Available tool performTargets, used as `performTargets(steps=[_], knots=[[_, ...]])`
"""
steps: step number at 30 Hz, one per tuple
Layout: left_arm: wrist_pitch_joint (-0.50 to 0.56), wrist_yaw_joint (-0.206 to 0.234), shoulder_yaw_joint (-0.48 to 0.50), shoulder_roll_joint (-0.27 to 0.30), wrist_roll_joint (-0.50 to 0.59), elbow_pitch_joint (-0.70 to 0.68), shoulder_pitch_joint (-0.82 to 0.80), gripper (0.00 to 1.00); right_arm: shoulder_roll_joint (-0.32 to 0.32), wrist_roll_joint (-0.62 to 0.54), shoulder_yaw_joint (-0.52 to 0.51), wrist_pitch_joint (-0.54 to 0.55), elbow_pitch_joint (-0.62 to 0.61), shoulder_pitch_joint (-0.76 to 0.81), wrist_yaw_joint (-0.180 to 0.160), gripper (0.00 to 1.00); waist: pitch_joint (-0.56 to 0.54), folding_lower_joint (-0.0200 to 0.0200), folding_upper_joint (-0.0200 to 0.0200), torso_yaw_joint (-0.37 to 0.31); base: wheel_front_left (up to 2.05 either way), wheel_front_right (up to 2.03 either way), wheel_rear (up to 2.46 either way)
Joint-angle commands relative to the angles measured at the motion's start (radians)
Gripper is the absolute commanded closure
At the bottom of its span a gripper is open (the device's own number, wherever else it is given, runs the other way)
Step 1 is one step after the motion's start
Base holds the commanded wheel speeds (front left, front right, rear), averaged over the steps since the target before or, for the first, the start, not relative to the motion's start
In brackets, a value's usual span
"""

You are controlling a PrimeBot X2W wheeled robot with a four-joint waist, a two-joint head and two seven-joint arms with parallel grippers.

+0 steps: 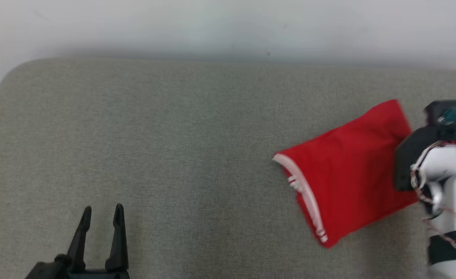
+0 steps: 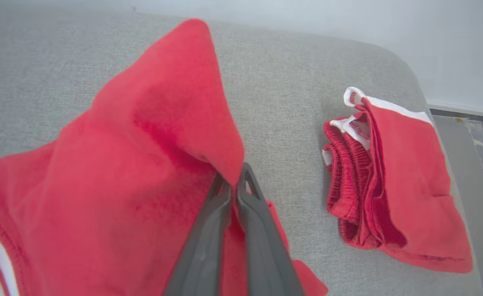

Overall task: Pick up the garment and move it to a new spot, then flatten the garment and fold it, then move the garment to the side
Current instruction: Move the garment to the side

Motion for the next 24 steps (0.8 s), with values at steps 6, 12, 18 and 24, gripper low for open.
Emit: performTargets(steps=[6, 12, 18, 24], knots=[[-0.003, -0.002, -0.015, 0.024, 0.014, -0.031, -0.055, 0.00, -0.099, 0.008, -0.063, 0.095, -0.092, -0.070, -0.003, 1.00, 0.103, -0.0001, -0.0001, -0.065, 0.00, 0.00, 0.00], [-0.003, -0.002, -0.031, 0.041, 0.018, -0.032, -0.089, 0.00, -0.159, 0.017, -0.153, 0.143, -0.198, -0.098, -0.003, 1.00, 0.153, -0.0001, -0.0001, -0.091, 0.00, 0.00, 0.00], [-0.003, -0.002, -0.042, 0.060, 0.020, -0.033, -0.116, 0.00, -0.209, -0.008, -0.195, 0.176, -0.233, -0.130, -0.003, 1.00, 0.189, -0.0001, -0.0001, -0.098, 0.00, 0.00, 0.00], [-0.003, -0.002, -0.056, 0.072, 0.015, -0.033, -0.133, 0.00, -0.296, -0.098, -0.276, 0.182, -0.225, -0.113, -0.003, 1.00, 0.224, -0.0001, -0.0001, -0.090, 0.00, 0.00, 0.00]])
